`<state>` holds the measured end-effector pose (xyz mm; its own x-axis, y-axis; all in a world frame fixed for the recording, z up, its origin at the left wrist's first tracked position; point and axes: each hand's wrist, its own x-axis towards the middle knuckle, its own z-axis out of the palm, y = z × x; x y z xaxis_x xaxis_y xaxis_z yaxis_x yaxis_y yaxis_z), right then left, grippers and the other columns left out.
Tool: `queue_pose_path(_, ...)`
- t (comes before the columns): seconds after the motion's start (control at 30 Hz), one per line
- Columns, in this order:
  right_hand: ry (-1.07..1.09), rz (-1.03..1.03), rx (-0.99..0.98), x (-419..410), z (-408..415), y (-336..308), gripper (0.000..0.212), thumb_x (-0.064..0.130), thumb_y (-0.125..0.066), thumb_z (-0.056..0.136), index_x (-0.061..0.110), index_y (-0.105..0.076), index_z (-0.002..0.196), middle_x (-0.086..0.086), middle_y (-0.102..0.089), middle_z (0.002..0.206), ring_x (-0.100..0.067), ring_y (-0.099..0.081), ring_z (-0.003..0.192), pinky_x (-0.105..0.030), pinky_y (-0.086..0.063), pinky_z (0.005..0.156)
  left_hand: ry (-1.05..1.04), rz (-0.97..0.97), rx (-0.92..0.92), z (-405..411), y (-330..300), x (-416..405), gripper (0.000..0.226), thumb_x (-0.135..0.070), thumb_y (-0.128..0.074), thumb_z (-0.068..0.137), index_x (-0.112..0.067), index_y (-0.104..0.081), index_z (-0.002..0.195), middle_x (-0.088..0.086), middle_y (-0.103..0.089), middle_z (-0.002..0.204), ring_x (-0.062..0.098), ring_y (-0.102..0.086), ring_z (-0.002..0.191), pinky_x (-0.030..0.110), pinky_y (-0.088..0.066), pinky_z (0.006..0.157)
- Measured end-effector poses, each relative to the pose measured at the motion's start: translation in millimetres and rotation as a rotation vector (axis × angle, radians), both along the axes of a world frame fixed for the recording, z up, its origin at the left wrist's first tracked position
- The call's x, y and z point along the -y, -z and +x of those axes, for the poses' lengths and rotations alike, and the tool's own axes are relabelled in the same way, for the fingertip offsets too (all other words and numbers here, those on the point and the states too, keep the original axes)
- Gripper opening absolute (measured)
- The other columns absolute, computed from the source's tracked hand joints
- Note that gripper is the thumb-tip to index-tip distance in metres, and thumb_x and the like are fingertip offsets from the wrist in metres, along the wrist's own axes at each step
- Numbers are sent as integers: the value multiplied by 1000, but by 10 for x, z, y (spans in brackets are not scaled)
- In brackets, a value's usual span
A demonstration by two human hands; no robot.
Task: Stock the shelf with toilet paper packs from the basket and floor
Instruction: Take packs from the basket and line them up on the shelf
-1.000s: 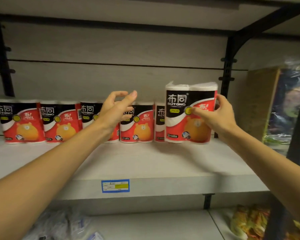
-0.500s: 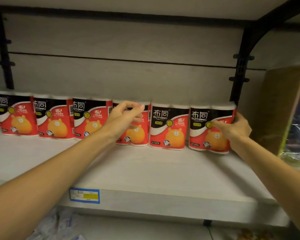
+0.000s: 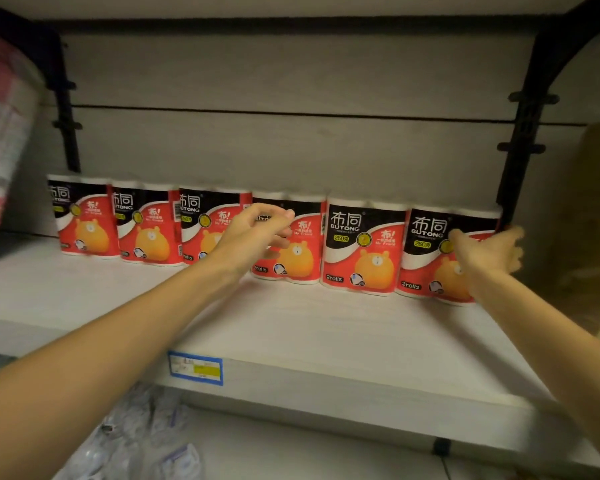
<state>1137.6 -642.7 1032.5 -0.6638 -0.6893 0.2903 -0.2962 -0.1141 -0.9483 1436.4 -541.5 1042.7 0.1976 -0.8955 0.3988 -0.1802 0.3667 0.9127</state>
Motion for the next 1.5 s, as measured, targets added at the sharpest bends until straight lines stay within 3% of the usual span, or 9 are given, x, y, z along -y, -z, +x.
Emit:
queue_pose_path(0.1,31,-61,-149,-170,198,-39,79,22,-71,84,6,-24,145,-25,-26,150,-42,-23,139,-52,-27,111,26,-3,30,-15,-5,-97,20,-37,-63,91,-22,-62,103,3,-71,96,12,-69,79,32,-55,78)
queue_pose_path(0.23,-38,-108,-202,-415,538,-77,62,18,-68,85,8,-34,136,-21,-34,145,-38,-30,134,-50,-34,104,63,-3,37,52,-36,-272,19,-37,-62,91,-22,-62,102,4,-71,96,12,-69,78,32,-55,79)
queue_pose_path(0.37,-113,-161,-250,-713,921,-108,40,21,-65,85,17,-43,119,-12,-46,128,-32,-47,117,-44,-44,91,98,-25,38,262,-96,-566,17,-35,-62,91,-21,-62,101,6,-71,96,14,-68,80,34,-55,81)
queue_pose_path(0.47,-184,-229,-271,-989,1267,-136,29,17,-64,85,18,-46,108,-11,-56,114,-28,-55,104,-44,-50,89,119,-41,46,531,-125,-834,18,-33,-60,93,-19,-62,103,10,-70,101,17,-66,82,34,-55,80)
queue_pose_path(0.57,-220,-304,-376,-1361,1697,-155,26,16,-64,86,10,-54,110,-7,-63,102,-21,-58,93,-31,-46,78,123,-48,50,865,-95,-1088,14,-32,-60,93,-20,-61,100,8,-70,97,17,-67,80,36,-56,79)
queue_pose_path(0.73,-245,-448,-519,-1974,2448,63,12,12,-61,88,14,-57,99,4,-59,77,-12,-56,69,-30,-49,66,137,-51,27,1463,64,-1438,10,-29,-59,94,-20,-61,95,8,-70,93,18,-67,77,32,-53,70)
queue_pose_path(1.03,-247,-385,-607,-2580,3187,777,17,19,-60,89,15,-59,105,1,-60,73,-16,-57,69,-40,-53,66,183,-12,-11,1997,716,-1749,8,-23,-56,97,-16,-60,97,8,-69,91,17,-65,71,29,-51,66)
queue_pose_path(1.4,-356,-285,-596,-2747,3080,1460,16,17,-61,85,16,-60,101,3,-59,60,-19,-56,56,-41,-51,62,193,13,9,1755,1500,-1906,11,-2,-55,94,-10,-58,86,11,-61,78,5,-57,57,13,-43,49)
queue_pose_path(1.5,-409,-241,-610,-2702,3007,1901,15,22,-61,86,17,-60,100,5,-57,56,-16,-54,52,-43,-50,59,190,36,36,1672,1946,-1934,17,1,-54,93,-11,-57,82,13,-58,76,13,-55,61,13,-44,51)
